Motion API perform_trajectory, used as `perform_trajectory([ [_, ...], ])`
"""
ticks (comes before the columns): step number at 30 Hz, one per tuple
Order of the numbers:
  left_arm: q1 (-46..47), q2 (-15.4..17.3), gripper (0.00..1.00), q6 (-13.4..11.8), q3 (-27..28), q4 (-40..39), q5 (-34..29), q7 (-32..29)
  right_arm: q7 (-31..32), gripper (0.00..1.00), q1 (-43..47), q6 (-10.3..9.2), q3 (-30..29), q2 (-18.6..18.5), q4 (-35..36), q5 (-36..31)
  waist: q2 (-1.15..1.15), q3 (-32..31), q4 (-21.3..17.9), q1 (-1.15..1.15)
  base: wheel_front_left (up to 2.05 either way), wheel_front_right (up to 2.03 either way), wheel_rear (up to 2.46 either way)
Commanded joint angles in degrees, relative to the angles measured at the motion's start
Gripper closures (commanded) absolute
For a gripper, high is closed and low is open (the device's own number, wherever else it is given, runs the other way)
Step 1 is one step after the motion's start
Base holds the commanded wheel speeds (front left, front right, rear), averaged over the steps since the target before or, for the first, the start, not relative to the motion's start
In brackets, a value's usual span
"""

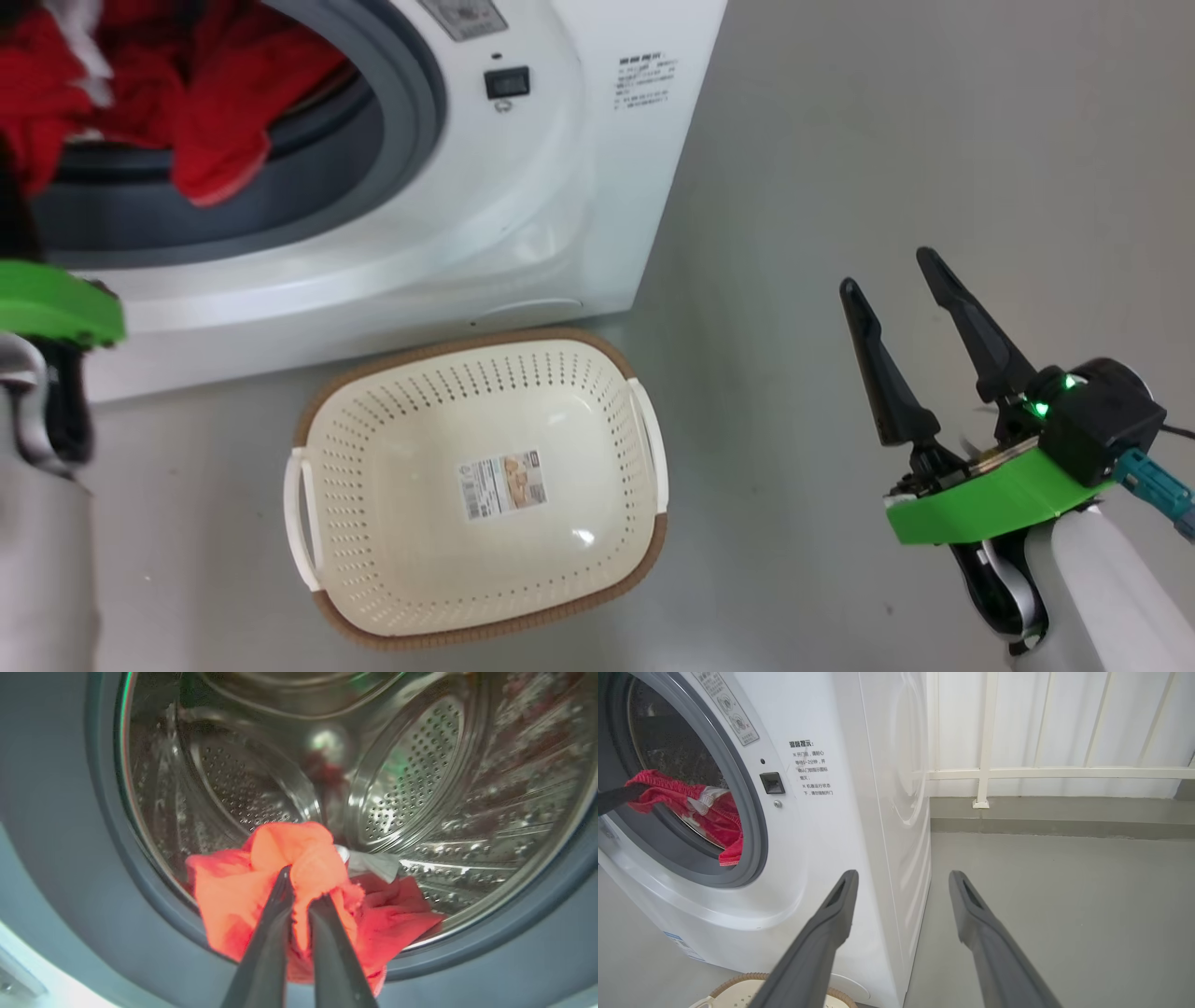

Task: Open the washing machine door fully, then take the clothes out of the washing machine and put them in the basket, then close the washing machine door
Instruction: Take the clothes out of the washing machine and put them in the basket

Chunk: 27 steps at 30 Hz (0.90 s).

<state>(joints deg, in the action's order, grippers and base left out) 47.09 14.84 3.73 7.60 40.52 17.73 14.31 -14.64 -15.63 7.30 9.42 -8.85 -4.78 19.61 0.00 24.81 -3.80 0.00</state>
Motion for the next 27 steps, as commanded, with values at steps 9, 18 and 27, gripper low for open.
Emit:
perform_trajectory([
  [9,-10.44,-2.61,1.0,0.63,1.24,-15.05,0.04,0.66,-0.36,0.0,4.13,0.19,0.24,-0.67,0.81,-0.16,0.0,-6.65,1.83,0.0,0.0,0.0,0.0],
  [18,-19.72,-5.76,1.0,-1.91,-0.14,-32.49,0.46,-4.68,-0.36,0.0,5.8,0.19,0.51,-0.84,0.51,-0.01,0.0,-10.34,2.43,0.0,0.0,0.0,0.0],
  [27,-28.48,-8.21,1.0,-3.38,-1.85,-44.58,2.14,-10.48,-0.36,0.0,7.27,0.19,0.53,-1.04,0.48,0.1,0.0,-12.44,2.68,0.0,0.0,0.0,0.0],
])
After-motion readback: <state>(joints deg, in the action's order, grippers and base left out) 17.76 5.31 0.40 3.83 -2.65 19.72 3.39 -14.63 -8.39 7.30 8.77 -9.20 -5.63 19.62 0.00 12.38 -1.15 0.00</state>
